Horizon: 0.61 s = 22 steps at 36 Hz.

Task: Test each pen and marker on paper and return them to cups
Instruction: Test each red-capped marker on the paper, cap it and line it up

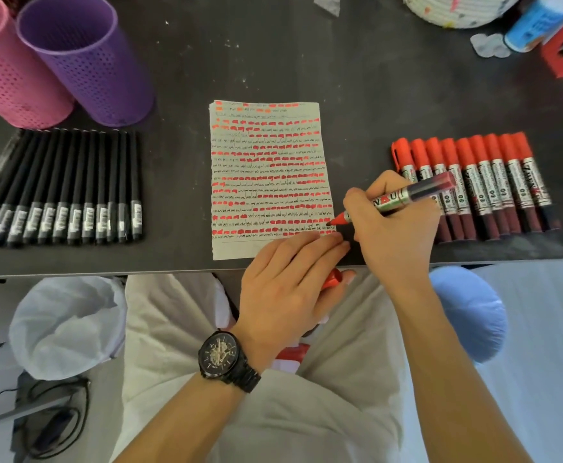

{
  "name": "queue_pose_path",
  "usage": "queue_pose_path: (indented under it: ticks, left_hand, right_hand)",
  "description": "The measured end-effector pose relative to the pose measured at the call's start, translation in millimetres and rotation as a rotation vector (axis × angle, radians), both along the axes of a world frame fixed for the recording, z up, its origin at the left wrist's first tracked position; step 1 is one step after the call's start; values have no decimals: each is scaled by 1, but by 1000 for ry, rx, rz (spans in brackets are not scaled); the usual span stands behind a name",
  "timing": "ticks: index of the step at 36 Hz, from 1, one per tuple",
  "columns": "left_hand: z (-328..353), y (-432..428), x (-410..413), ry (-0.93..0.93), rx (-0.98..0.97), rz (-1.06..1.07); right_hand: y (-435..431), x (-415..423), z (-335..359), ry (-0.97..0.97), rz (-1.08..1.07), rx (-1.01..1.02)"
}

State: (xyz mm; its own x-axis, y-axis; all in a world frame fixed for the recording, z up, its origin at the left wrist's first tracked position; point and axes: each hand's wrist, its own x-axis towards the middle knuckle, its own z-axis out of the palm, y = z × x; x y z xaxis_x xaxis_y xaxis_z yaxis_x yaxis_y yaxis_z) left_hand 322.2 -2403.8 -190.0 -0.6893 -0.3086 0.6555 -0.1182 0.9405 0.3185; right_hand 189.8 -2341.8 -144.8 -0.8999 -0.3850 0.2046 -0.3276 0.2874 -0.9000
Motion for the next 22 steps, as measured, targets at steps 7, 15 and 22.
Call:
queue_pose_path:
  ticks: [7,15,22]
  left_hand:
    - [0,0,0,-2,7,-4]
    - [-1,0,0,10,14,1]
    - [-3,0,0,0,26,-5]
  right_hand:
    - [-1,1,1,21,3,18]
    - [-1,0,2,36,7,26]
    - [-1,0,2,39,-9,39]
